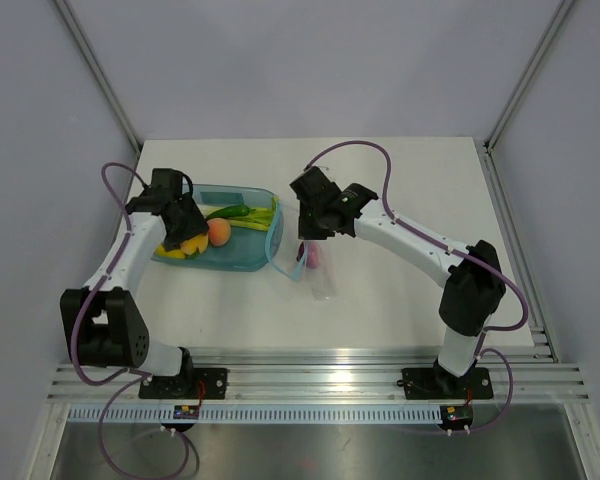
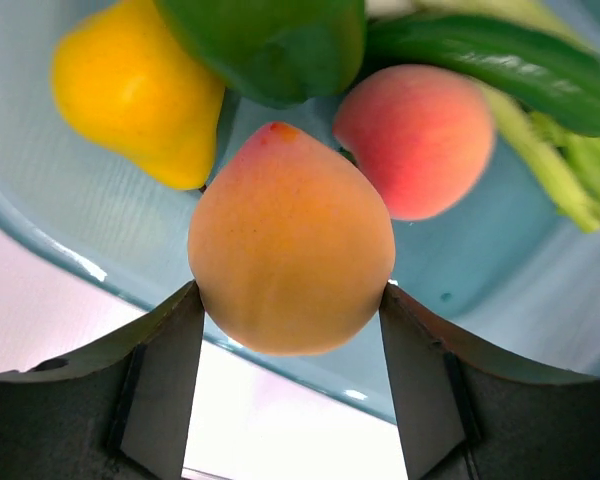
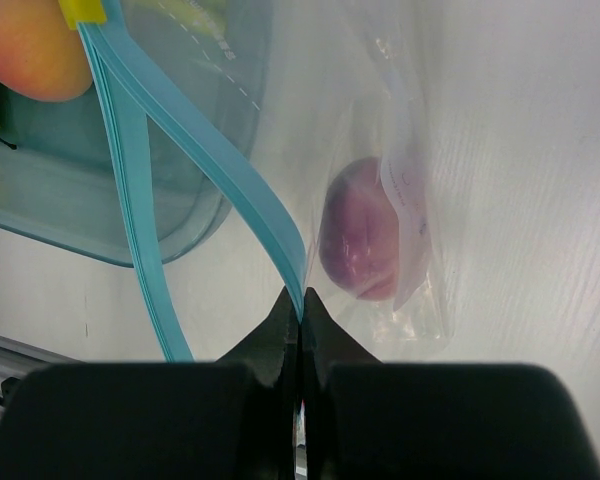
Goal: Place the food in the zip-top bag and seal the zipper
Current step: Pick up the fake fruit from the bin, then place the fake fruit in the zipper food storage bag, then pick up the fake fruit from the bin, then place the fake fruit in the zipper food storage bag.
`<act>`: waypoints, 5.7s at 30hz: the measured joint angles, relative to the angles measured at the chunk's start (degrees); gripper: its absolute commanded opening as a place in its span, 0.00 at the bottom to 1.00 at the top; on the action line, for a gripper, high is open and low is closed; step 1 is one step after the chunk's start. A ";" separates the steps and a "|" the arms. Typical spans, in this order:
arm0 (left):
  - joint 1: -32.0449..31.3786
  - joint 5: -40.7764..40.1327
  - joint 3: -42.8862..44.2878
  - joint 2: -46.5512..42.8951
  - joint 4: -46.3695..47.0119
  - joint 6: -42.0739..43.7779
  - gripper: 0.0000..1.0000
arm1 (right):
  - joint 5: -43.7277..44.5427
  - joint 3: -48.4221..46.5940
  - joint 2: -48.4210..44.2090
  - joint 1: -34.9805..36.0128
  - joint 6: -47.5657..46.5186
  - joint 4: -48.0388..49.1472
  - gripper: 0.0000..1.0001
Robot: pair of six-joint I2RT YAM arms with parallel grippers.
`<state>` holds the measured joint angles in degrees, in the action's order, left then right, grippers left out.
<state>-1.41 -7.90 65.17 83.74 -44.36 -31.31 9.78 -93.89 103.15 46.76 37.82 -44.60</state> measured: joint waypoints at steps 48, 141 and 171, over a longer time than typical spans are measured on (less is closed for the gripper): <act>-23.71 29.59 3.39 -5.31 6.38 -4.20 0.99 | -1.68 -1.66 1.90 -0.31 1.01 0.70 0.00; -22.53 36.63 0.79 -10.64 9.70 1.57 0.46 | -1.16 3.04 -3.89 -0.28 0.22 2.03 0.00; -27.21 30.40 -0.07 0.98 19.17 -6.49 0.99 | -6.34 6.25 -10.71 -0.72 2.14 6.29 0.00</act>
<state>-28.62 22.50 65.10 84.73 -25.19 -37.80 3.44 -87.64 92.44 46.04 39.97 -38.30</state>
